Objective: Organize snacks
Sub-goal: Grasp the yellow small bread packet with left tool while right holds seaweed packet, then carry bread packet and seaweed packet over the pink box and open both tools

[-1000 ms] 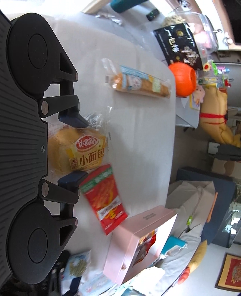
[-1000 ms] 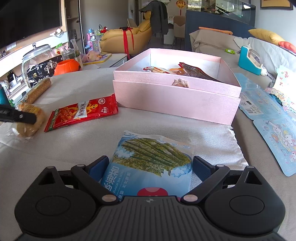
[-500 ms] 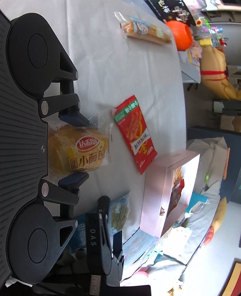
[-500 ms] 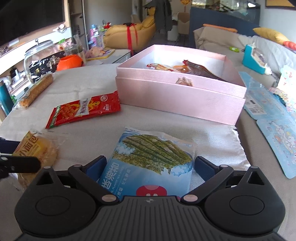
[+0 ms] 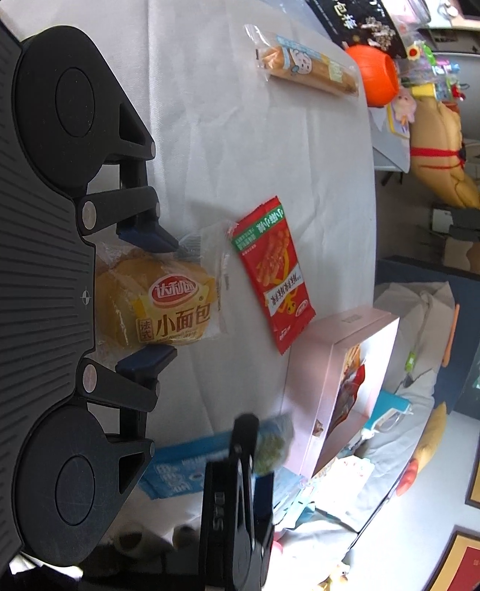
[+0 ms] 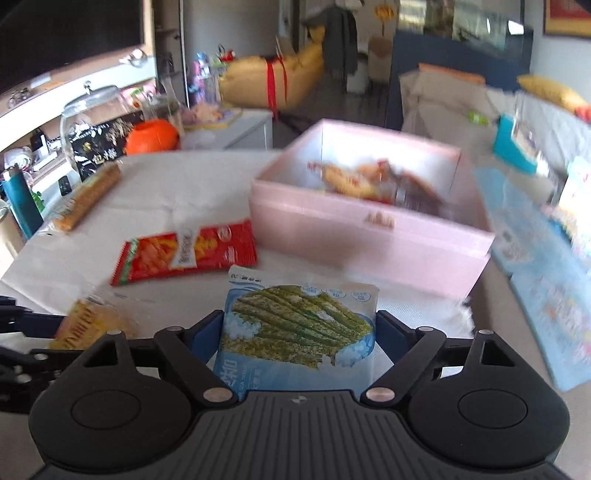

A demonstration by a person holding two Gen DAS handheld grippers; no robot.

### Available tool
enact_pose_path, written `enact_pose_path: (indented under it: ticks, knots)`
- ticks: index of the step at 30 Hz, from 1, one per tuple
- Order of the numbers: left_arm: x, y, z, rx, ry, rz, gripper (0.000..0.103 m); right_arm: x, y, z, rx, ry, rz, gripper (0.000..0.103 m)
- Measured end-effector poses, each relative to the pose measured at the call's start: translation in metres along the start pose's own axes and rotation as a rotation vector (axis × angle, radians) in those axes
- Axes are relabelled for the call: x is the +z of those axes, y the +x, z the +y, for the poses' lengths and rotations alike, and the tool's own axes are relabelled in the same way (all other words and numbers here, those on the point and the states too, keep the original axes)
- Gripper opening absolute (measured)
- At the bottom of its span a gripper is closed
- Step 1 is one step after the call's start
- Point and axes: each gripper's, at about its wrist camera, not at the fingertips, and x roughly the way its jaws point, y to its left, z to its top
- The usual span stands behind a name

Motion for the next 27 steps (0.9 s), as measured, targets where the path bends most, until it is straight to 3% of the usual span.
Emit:
enact_pose_path:
  ticks: [8,14,19,27]
  knots:
    - [0.004,0.002,-0.003,0.009,0.001,0.011,0.062,-0.003,-0.029,-0.019,-0.007,0.024,-0.034,0.086]
    - [0.016,0.020,-0.005,0.033,0.014,0.041,0.068,-0.006,-0.039,-0.021,-0.011,0.024,-0.055,0.086]
    - [0.019,0.014,-0.008,0.026,0.017,0.017,0.058,-0.004,-0.057,-0.021,0.000,0.016,-0.110,0.086]
    - [0.036,-0.018,-0.031,0.015,0.081,-0.082,0.057,0.014,-0.087,-0.037,-0.023,0.036,-0.219,0.084]
